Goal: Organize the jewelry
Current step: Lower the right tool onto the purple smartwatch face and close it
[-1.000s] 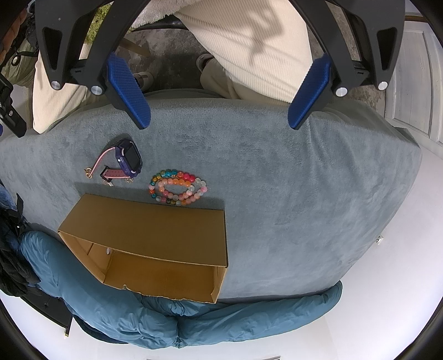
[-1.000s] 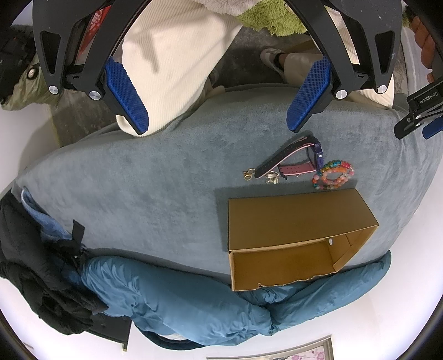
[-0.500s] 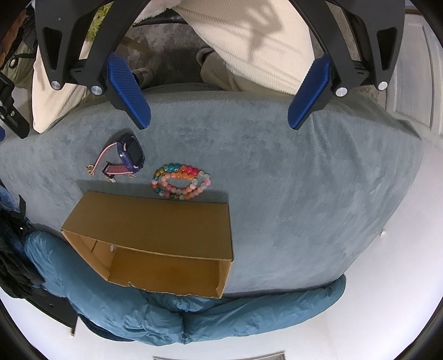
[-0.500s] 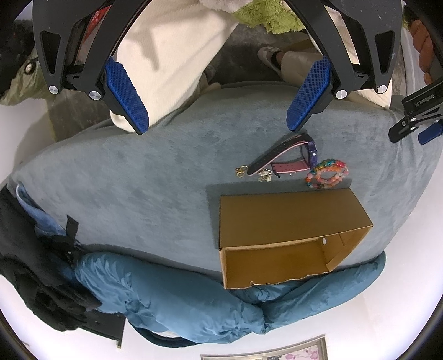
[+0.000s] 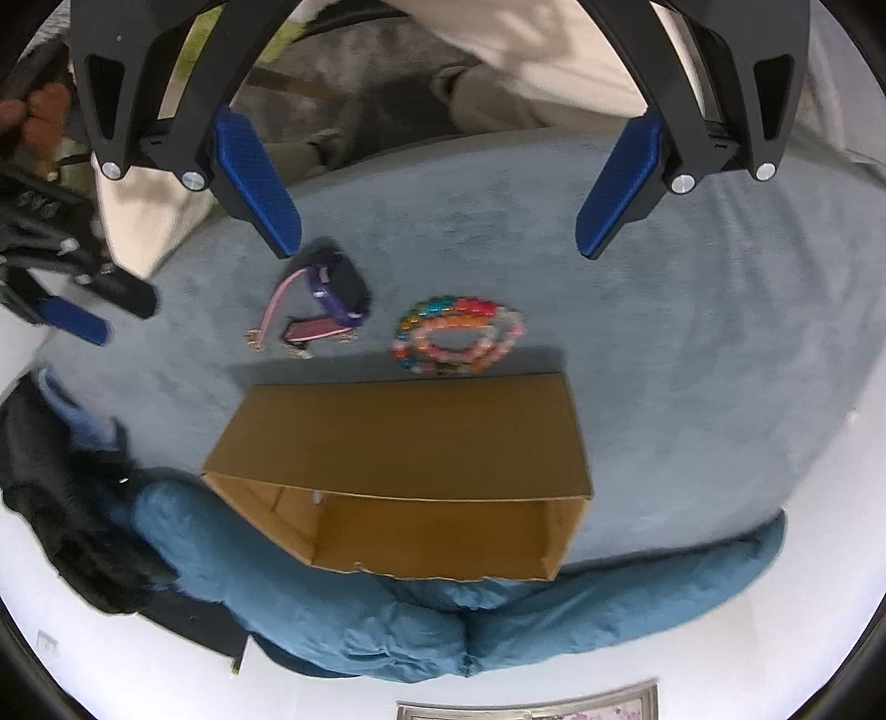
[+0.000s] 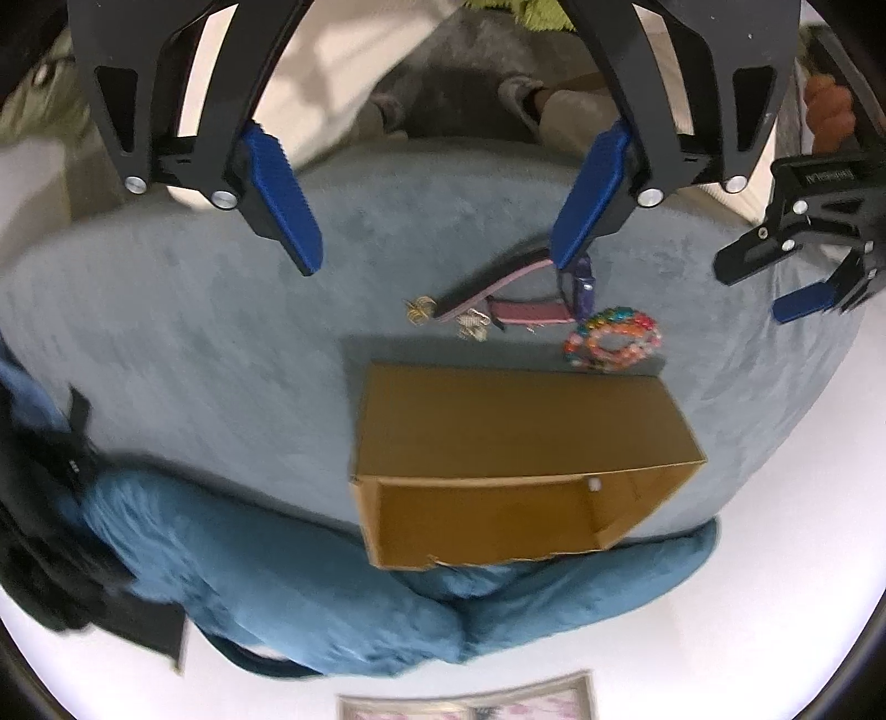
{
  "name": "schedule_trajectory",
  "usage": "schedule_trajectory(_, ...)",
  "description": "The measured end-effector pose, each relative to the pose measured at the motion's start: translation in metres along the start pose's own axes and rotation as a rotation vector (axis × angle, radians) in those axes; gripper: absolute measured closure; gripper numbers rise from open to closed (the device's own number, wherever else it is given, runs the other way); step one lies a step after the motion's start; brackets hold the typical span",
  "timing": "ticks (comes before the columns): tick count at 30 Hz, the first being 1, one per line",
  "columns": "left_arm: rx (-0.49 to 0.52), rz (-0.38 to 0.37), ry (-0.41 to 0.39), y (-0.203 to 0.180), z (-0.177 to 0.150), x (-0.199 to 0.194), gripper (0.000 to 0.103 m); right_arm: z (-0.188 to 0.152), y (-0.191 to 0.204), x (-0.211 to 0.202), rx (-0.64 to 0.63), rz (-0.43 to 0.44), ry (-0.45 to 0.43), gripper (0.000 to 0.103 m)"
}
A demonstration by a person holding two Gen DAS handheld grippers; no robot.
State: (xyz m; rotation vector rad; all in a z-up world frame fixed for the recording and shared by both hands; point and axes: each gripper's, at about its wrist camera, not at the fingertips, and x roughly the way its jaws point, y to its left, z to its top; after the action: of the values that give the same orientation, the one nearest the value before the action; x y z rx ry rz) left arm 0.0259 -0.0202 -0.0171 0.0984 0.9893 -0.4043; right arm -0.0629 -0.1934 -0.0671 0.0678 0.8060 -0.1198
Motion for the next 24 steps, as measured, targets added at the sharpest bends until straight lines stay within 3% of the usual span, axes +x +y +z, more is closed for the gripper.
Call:
schedule_trajectory(3, -0.021, -0.056, -0.024, 0.002, 0.001, 0.002, 0.006, 0.001, 0.009, 0.008, -0.085, 0.045, -0.019, 0.038)
schedule_trajectory(7, -0.039, -0.11, -0.048, 0.004, 0.007, 0.007, 0.006, -0.001, 0.026, 0.019, -0.202, 0.108, -0.037, 0.042)
schedule_trajectory(20, -0.002, -0.043, -0.104, 0.008, 0.027, 0.023, 0.006, 0.001, 0.073, 0.052, -0.404, 0.237, -0.047, 0.042)
schedule_trajectory(23, -0.006, -0.036, -0.103, 0.011, 0.028, 0.024, 0.013, 0.0, 0.084, 0.065, -0.431, 0.236, -0.03, 0.043)
schedule_trajectory(24, -0.002, -0.033, -0.1, 0.011, 0.028, 0.025, 0.017, -0.002, 0.085, 0.071, -0.424, 0.236, -0.012, 0.049)
